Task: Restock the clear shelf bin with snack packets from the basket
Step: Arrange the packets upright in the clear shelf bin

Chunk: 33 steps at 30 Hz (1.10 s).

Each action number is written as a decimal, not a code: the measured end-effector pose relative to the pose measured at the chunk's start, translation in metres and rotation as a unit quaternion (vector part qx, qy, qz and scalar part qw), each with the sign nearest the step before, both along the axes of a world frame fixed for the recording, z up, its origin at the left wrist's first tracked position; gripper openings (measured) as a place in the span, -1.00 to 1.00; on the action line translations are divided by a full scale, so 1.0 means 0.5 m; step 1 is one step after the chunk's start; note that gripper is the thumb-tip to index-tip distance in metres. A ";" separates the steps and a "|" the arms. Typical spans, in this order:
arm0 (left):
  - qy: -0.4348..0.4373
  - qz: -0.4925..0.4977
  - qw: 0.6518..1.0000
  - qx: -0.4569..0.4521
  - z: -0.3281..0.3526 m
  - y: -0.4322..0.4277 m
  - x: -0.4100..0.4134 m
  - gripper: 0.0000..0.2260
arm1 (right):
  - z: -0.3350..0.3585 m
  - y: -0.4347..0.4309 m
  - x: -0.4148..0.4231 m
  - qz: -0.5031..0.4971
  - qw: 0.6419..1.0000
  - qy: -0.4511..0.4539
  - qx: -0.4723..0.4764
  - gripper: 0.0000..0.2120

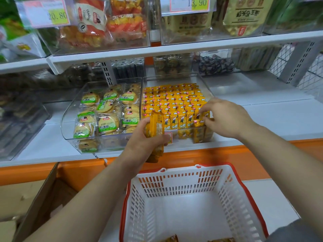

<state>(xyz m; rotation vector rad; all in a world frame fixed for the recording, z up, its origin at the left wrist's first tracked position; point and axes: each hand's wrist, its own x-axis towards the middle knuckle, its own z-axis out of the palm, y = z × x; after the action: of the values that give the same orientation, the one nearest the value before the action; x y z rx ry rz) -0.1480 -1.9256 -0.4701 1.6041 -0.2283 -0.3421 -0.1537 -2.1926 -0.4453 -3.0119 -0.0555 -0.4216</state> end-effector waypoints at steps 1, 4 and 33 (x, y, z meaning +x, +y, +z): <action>-0.001 0.000 1.000 0.002 -0.001 -0.002 0.000 -0.56 | 0.006 0.006 -0.005 0.007 0.999 -0.029 0.045 -0.80; -0.007 -0.005 1.000 0.007 -0.006 -0.012 -0.001 -0.54 | 0.018 0.050 -0.026 0.051 0.955 -0.033 0.292 -0.90; 0.025 -0.030 0.999 0.000 0.004 -0.038 -0.020 -0.51 | 0.014 0.095 -0.043 0.114 0.636 0.133 0.752 -0.66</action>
<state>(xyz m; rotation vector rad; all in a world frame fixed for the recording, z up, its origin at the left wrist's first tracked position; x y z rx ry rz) -0.1582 -1.9445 -0.4683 1.5892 -0.2393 -0.4284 -0.1752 -2.1452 -0.4385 -1.3060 -0.0286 0.0765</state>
